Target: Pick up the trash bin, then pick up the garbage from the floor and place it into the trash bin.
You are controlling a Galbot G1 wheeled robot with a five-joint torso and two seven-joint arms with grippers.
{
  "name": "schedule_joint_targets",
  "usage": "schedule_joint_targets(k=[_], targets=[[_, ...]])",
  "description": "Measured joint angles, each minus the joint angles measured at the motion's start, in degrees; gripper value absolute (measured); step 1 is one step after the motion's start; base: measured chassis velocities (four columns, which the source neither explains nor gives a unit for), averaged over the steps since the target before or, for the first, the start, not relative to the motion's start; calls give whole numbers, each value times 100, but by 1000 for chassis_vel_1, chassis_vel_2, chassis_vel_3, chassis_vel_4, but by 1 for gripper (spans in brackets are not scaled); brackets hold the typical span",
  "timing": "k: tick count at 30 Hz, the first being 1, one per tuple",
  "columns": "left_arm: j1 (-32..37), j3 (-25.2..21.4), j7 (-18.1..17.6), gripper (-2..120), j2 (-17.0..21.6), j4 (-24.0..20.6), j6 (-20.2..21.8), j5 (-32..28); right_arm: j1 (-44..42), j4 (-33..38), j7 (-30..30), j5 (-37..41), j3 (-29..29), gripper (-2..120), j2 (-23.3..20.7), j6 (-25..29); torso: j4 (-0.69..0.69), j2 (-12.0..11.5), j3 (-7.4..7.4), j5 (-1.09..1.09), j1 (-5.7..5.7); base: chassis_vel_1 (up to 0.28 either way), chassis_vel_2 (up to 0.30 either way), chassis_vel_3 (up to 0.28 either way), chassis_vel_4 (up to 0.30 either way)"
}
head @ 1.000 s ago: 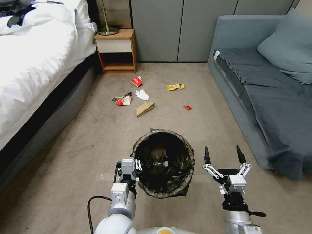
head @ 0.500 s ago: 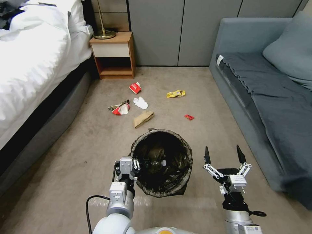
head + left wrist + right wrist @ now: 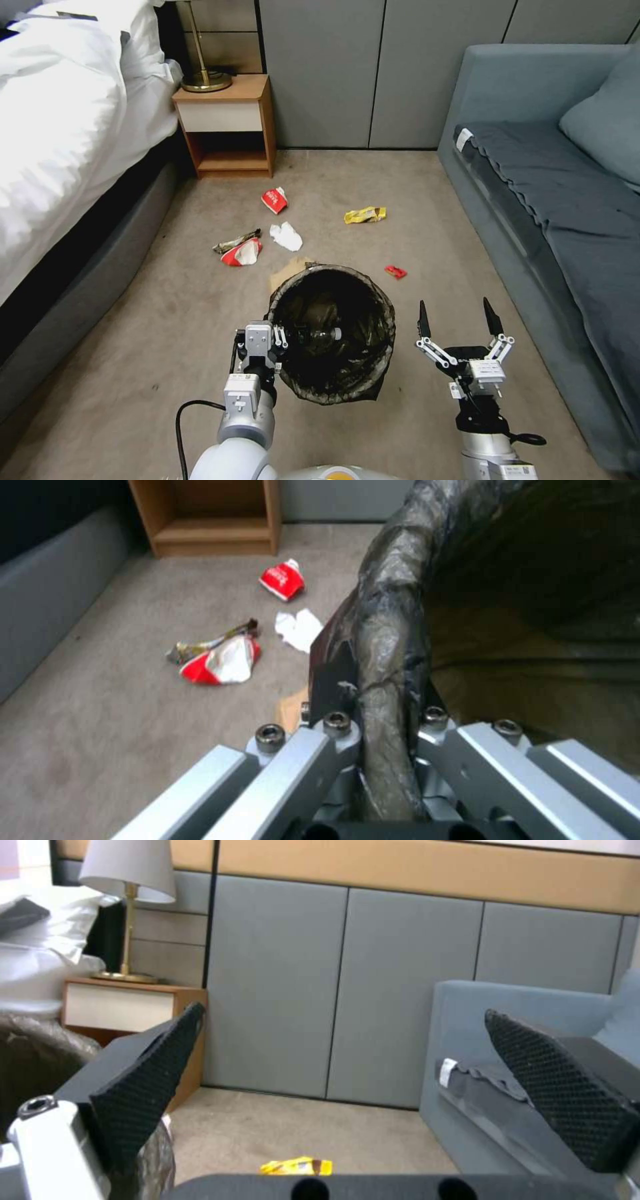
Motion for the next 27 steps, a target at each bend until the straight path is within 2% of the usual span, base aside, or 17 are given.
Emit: schedule_joint_targets(k=[1, 4, 6, 13, 15, 17, 27], targets=[[1, 0, 0, 0, 0, 0, 0, -2, 0, -1, -2, -2, -1, 100, 0, 0, 1, 0, 0, 6, 0, -233, 258, 236, -252], [-1, -2, -2, 0, -1, 0, 0, -2, 1, -2, -9, -5, -3, 99, 0, 1, 1, 0, 0, 1, 0, -230, 243, 236, -239], [-1, 0, -2, 0, -3, 0, 0, -2, 4, -3, -16, -7, -11, 99, 5, 1, 1, 0, 0, 8, 0, -257, 246, 249, -246], [-9, -4, -7, 0, -6, 0, 0, -5, 7, -3, -118, 84, -21, 100, 5, 65, 1, 0, 1, 1, 1, -240, 239, 235, -237], [-13, -5, -6, 0, -7, 0, 0, -6, 11, -4, -145, 96, -24, 100, 6, 81, 2, 0, 1, 8, 0, -213, 182, 211, -210], [-15, -5, -8, 0, -8, 0, 0, -6, 17, -3, -190, 109, -23, 100, 12, 128, 1, 0, 1, 2, 1, -144, 149, 123, -101], [-5, -4, -8, 0, -11, 0, 0, -9, 24, -6, -245, 116, -25, 100, 23, 231, 1, 0, -1, 4, 0, 10, -2, -18, 6]])
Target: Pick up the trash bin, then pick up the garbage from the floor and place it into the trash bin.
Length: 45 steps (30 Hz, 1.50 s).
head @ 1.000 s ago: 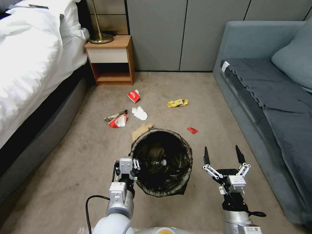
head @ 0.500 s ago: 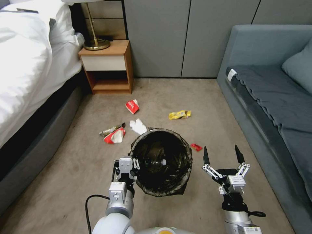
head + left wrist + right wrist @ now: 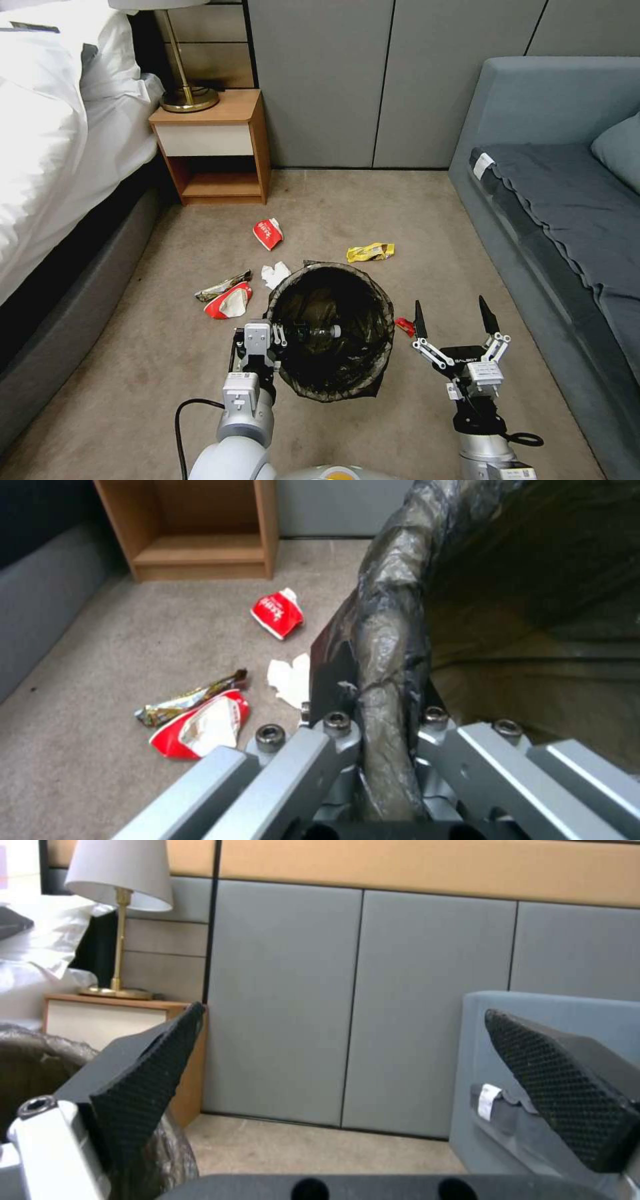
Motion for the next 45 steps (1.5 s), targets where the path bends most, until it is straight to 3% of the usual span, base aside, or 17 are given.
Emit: schedule_joint_targets(k=[11, 15, 19, 21, 22, 25, 26, 32, 39, 45], targets=[[-2, -7, 0, 0, -5, 9, -6, 0, 105, -58, -3, -50, 30, 100, -37, 0, 0, 0, 0, 0, 0, 0, 0, 0, 0], [-3, -9, 0, 0, -4, 9, -6, 2, 309, -97, 12, -67, 48, 100, -130, -244, 0, 0, 0, 0, 0, 0, 0, 0, 0], [6, -17, 0, 0, -1, 9, -7, 5, 750, -219, 77, -23, 48, 100, -301, -869, 0, 0, 1, 0, 0, 0, 0, 0, 0], [19, -42, -5, 0, 2, 9, -7, 12, 1057, -305, 174, 27, 8, 100, -417, -1511, 0, 0, 1, 0, 0, 0, 0, 0, 0], [19, -42, -5, 0, 2, 9, -7, 12, 1057, -305, 174, 27, 8, 100, -417, -1511, 0, 0, 1, 0, 0, 0, 0, 0, 0], [44, -72, -17, 0, 2, 9, -7, 33, 1452, -417, 226, 56, -62, 100, -603, -2565, 0, 0, 1, 0, 0, 0, 0, 0, 0], [44, -72, -17, 0, 2, 9, -7, 33, 1452, -417, 226, 56, -62, 100, -603, -2565, 0, 0, 1, 0, 0, 0, 0, 0, 0], [54, -94, -20, 0, -3, 9, -7, 38, 2018, -1057, -132, 314, -204, 100, -779, -3759, 0, 0, 1, 0, 0, 0, 0, 0, 0], [56, -110, -31, 0, 27, 12, -7, 25, 2330, -1918, -1232, -72, -181, 100, -931, -3727, 0, 0, 1, 0, 0, 0, 0, 0, 0], [82, -109, -34, 0, 59, 11, -7, 25, 2624, -2729, -1449, -373, -240, 100, -997, -3628, 0, 0, 1, 0, 0, 0, 0, 0, 0]])
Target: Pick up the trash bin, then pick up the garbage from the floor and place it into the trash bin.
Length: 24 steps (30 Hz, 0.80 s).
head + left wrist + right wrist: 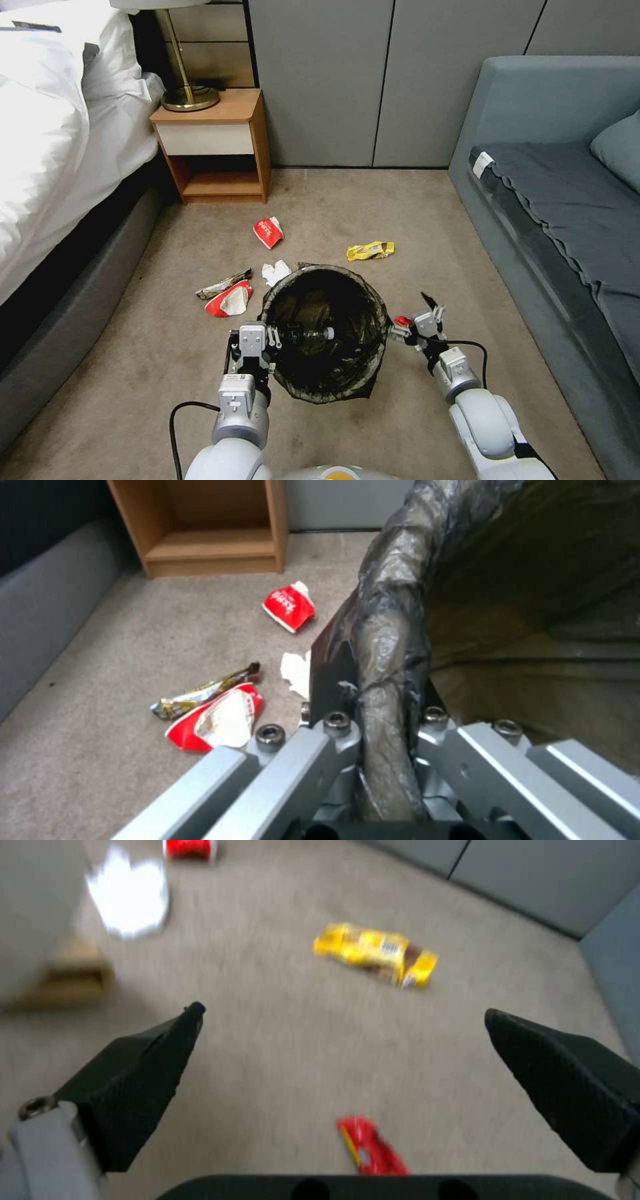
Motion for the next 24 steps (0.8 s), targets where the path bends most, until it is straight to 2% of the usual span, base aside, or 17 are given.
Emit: schedule_joint_targets(k=[10, 15, 24], targets=[[80, -62, -11, 0, 25, -62, 2, 3, 900, -1726, -327, -788, 40, 100, -31, 693, 1, 0, 0, -1, 0, 0, 0, 0, 0], [131, -57, -13, 0, 11, -62, 3, 46, 1284, -2436, -265, -813, 74, 100, 22, 870, 0, 0, 0, 0, 0, 0, 0, 0, 0], [223, -55, -13, 0, -19, -83, -14, 133, 1694, -3192, -128, -538, 85, 100, 82, 1046, 0, 0, 0, -1, 0, 0, 0, 0, 0]])
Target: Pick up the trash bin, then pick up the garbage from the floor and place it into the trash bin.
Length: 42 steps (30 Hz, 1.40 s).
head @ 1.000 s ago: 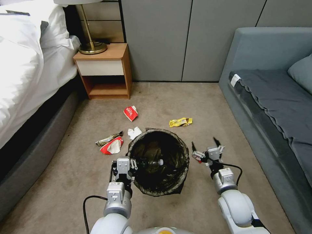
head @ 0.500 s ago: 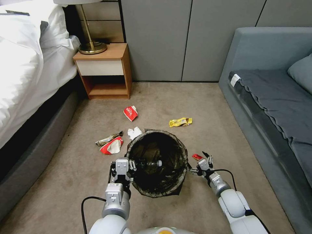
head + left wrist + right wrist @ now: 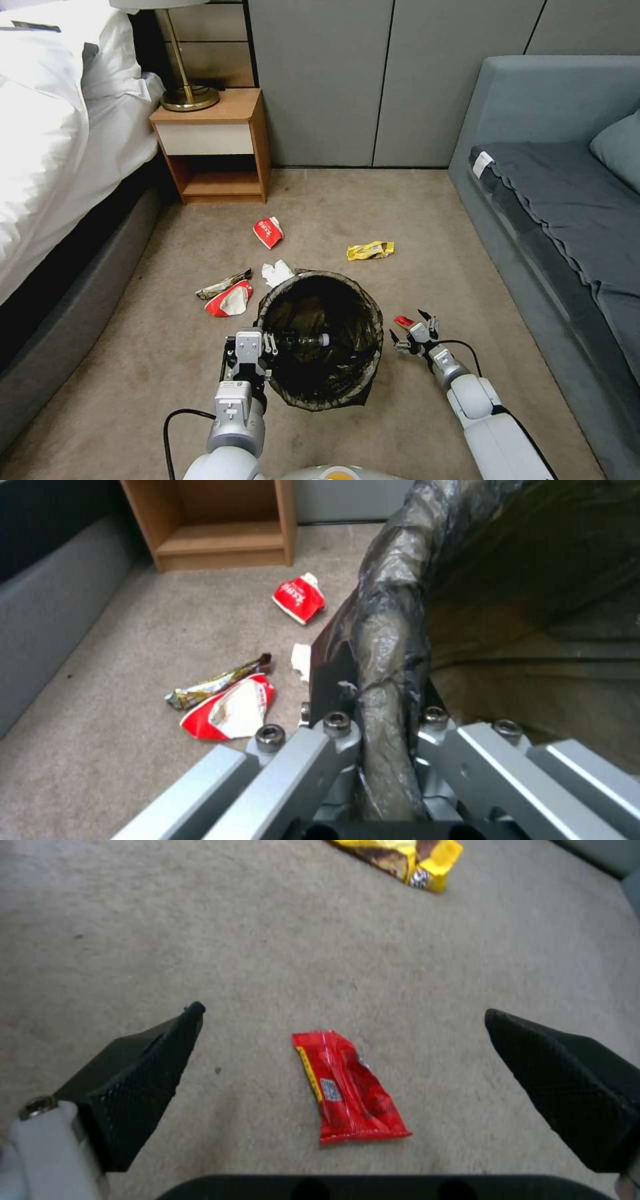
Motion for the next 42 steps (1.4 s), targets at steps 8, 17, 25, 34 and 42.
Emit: schedule_joint_targets(k=[8, 17, 25, 34, 42], targets=[[27, 26, 3, 0, -13, 0, -18, 45, 277, -621, 211, 76, -3, 100, 119, 32, 0, 0, 0, 0, 0, 0, 0, 0, 0], [95, 3, 4, 0, -4, 0, -35, 68, 662, -1240, 323, 264, 25, 100, 223, 52, 1, 1, 0, 0, 0, 0, 0, 0, 0], [112, -14, 5, 0, -2, 5, -38, 72, 929, -1637, 339, 591, 38, 100, 227, -101, 0, 1, 0, 0, 0, 0, 0, 0, 0], [165, -19, 5, 0, -24, 23, -41, 124, 1199, -2015, 325, 804, 22, 100, 277, -207, 0, 0, 0, 1, 0, 0, 0, 0, 0], [216, -31, 5, 0, -45, 22, -54, 169, 1378, -2266, 296, 809, 15, 97, 333, -207, 0, 0, 0, 0, -1, 0, 0, 0, 0]])
